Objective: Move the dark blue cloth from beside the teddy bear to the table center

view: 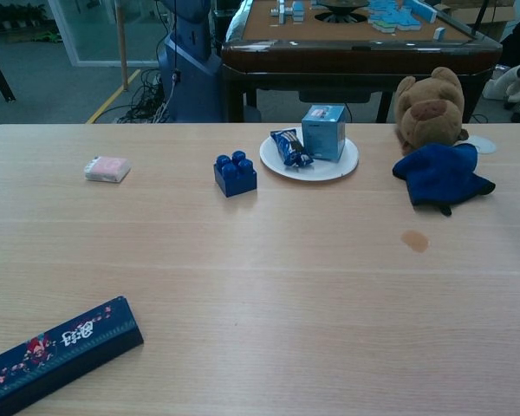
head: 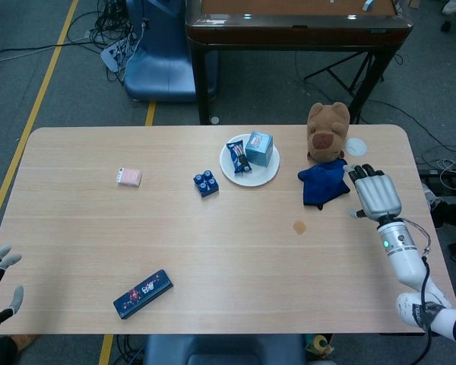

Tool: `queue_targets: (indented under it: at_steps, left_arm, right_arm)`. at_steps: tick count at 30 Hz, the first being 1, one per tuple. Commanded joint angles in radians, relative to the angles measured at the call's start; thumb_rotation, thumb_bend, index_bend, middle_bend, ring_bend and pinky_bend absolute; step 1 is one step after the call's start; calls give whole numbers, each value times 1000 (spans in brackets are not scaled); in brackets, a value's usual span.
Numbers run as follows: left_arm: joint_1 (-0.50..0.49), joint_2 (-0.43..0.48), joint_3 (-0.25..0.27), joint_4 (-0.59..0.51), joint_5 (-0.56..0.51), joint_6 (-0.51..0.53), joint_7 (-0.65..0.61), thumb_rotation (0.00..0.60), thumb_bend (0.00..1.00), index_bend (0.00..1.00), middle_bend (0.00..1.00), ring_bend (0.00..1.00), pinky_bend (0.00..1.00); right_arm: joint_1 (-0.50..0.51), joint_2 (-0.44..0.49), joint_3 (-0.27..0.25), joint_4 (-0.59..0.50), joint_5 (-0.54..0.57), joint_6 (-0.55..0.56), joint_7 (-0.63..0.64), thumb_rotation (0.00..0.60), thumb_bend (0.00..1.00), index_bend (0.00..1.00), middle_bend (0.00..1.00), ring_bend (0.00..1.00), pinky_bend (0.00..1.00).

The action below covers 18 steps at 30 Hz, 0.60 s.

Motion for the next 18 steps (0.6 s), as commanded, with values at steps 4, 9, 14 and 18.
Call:
queue_targets:
  at_steps: [4, 9, 14, 18]
  left_arm:
    - [-1, 1, -3, 1, -6, -7, 1, 600, 411, 229, 128, 188, 154]
    - [-2, 2, -6, 1, -12, -9, 0, 600, 411, 229, 128, 188, 154]
    - [1, 6, -7, 7, -21, -11, -4, 600, 411, 229, 128, 188, 154]
    - [1, 6, -7, 8, -26, -17, -2, 600, 412, 229, 128, 188, 154]
  right_arm:
    - [116, -164, 8, 229, 112, -95, -66, 600, 53, 120, 173, 119, 278]
    - [165, -252, -6, 375, 160, -155, -84, 600, 51, 120, 173, 119, 278]
    - [190, -323, -23, 499, 173, -196, -72, 600, 52, 120, 173, 118, 278]
    - [209, -379, -27, 600, 183, -237, -57, 600, 52, 120, 173, 118, 278]
